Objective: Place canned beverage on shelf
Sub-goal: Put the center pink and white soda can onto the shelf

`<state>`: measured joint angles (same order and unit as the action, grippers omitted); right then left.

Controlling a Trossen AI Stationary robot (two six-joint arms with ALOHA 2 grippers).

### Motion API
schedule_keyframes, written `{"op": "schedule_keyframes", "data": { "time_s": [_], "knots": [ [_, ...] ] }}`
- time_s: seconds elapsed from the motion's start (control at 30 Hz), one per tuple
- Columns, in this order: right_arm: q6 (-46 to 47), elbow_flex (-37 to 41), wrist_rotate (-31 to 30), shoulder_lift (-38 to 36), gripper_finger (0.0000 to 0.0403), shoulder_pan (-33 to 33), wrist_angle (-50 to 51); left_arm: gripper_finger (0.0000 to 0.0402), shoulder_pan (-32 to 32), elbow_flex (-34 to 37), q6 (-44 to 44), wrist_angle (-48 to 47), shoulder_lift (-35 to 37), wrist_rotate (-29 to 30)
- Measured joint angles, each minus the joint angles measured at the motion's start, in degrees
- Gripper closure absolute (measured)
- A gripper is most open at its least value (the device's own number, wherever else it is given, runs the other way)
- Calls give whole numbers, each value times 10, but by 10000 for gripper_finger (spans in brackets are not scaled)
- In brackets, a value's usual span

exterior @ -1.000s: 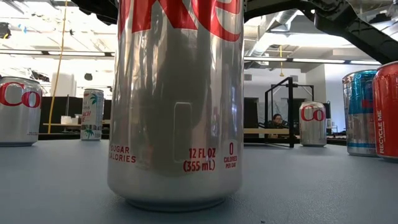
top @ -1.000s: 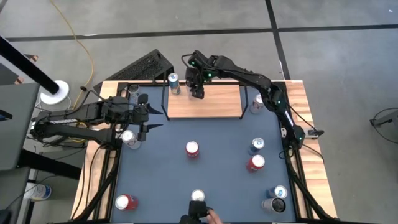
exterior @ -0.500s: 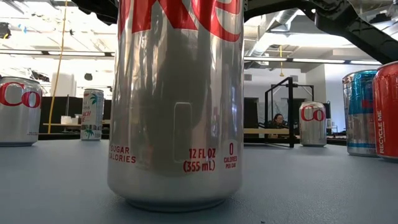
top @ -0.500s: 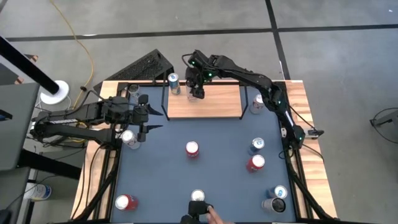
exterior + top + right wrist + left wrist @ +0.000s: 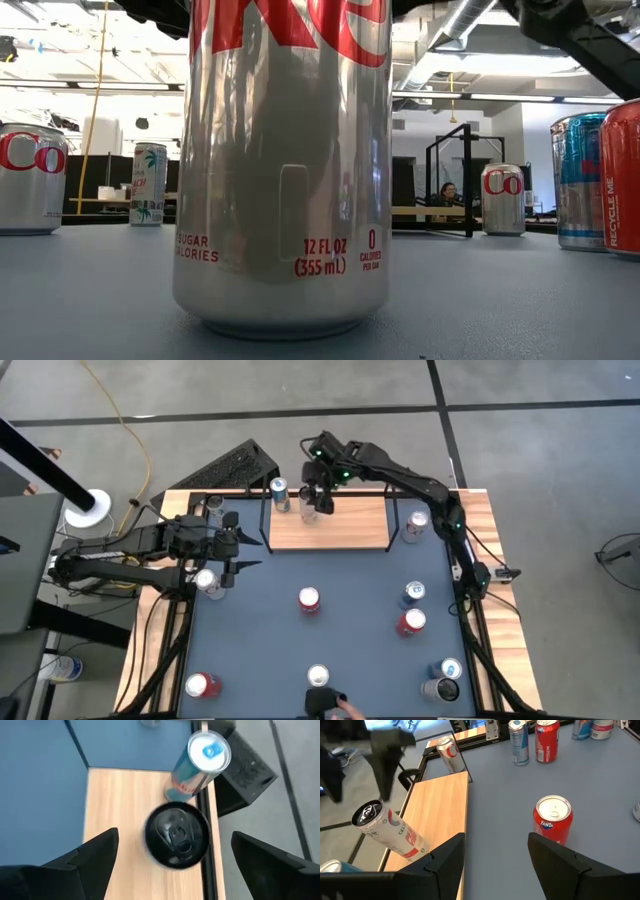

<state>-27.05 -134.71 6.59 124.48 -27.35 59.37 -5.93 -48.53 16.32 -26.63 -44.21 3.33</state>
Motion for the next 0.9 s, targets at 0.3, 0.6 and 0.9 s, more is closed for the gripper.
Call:
{"op": "schedule_keyframes", "data": {
  "time_s": [0.3, 0.6, 0.9],
  "knots": [
    [-18, 0, 123, -65, 79, 4, 127, 194, 0, 0, 6, -2, 0, 1],
    [-34, 249, 192, -145, 245, -2, 35, 193, 0, 0, -8, -54, 4, 0],
    [36, 543, 198, -231, 390, -25, -365, 214, 0, 97, -11, 50, 158, 9]
  ]
}}
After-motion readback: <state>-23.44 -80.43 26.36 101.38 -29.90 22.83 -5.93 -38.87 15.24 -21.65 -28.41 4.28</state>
